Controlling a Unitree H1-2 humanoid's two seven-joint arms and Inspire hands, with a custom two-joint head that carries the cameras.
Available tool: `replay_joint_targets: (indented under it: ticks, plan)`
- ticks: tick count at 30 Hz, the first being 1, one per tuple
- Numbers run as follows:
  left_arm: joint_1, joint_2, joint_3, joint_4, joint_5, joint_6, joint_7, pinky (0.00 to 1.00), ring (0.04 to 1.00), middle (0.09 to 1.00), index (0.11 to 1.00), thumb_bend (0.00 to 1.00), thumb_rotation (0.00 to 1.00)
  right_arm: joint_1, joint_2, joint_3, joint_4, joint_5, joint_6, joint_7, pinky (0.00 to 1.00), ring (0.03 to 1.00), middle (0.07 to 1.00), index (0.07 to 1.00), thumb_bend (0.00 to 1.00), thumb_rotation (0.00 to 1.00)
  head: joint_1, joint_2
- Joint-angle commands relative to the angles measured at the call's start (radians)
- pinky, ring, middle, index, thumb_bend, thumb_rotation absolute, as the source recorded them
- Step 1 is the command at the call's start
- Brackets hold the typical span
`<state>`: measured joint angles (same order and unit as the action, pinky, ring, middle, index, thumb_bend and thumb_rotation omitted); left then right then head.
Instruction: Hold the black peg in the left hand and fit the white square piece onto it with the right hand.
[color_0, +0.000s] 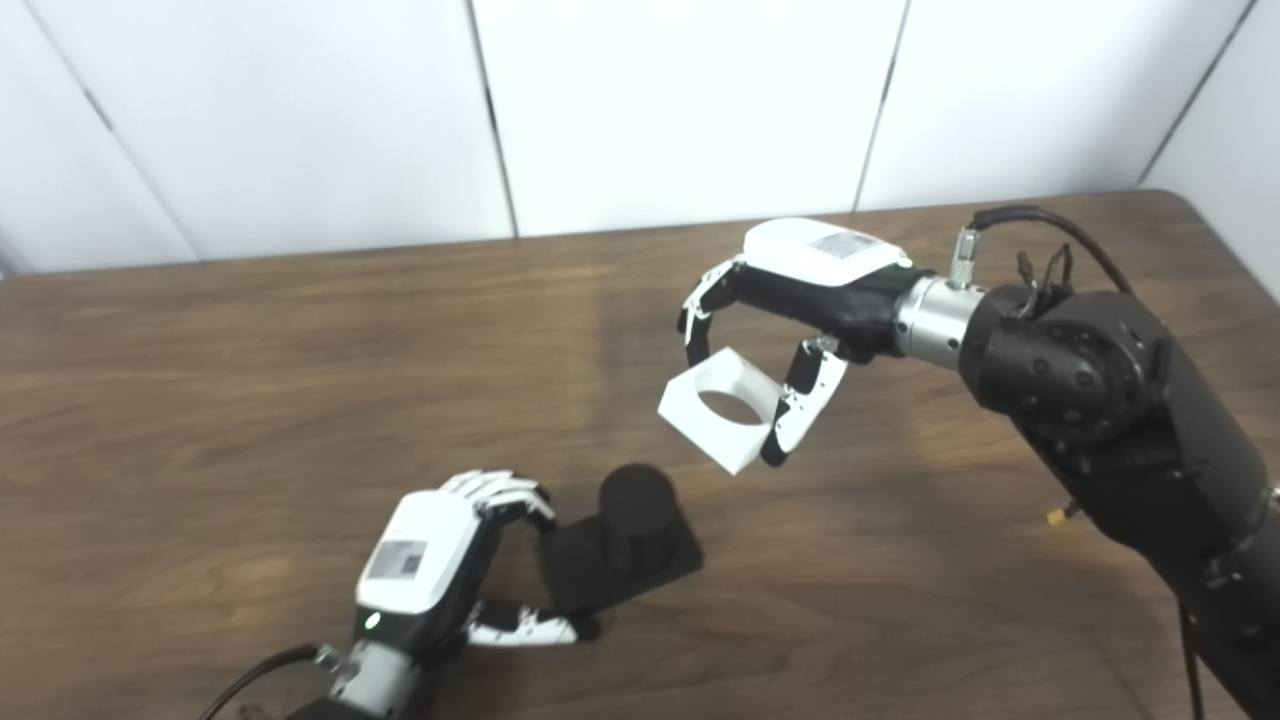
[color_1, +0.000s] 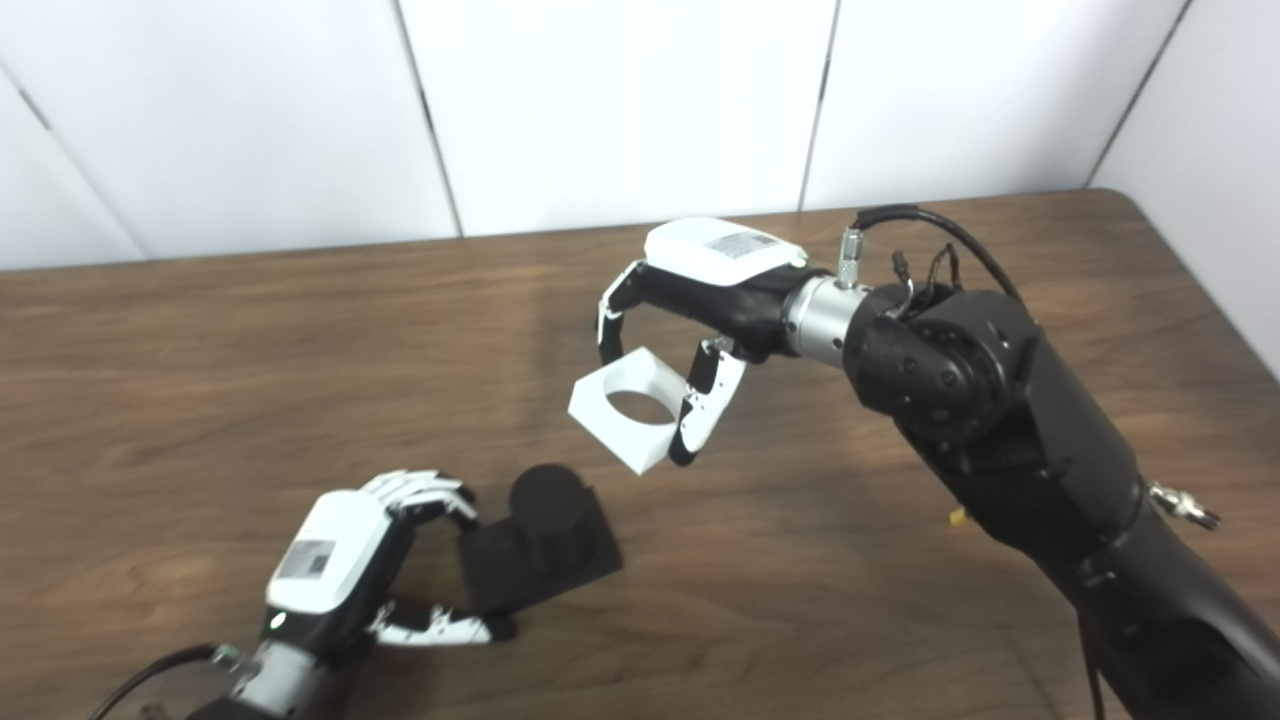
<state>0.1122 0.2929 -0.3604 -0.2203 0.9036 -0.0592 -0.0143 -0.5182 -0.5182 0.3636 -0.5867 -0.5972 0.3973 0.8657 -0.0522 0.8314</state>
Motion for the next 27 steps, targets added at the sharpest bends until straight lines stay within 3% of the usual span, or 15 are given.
replay_joint_targets:
  ticks: [1,13,27]
  plan:
    - [0.001,-0.003,-0.034,0.021,0.04,0.029,-0.079,0.82,0.785,0.734,0.487,0.52,0.05,-0.045,0.009,0.0,-0.044,0.001,-0.022,-0.005,0.87,0.844,0.759,0.482,0.52,0.14,-0.001,0.001]
    - [-0.009,-0.002,-0.052,0.003,0.045,0.07,-0.103,0.83,0.792,0.739,0.487,0.52,0.05,-0.006,0.053,0.066,-0.046,-0.042,-0.042,0.002,0.89,0.845,0.749,0.482,0.52,0.14,0.004,0.01]
    - [-0.006,-0.003,-0.054,-0.013,0.048,0.078,-0.114,0.82,0.792,0.739,0.487,0.52,0.05,0.046,0.083,0.074,-0.02,-0.153,-0.145,-0.05,0.91,0.857,0.746,0.482,0.52,0.13,0.006,0.016]
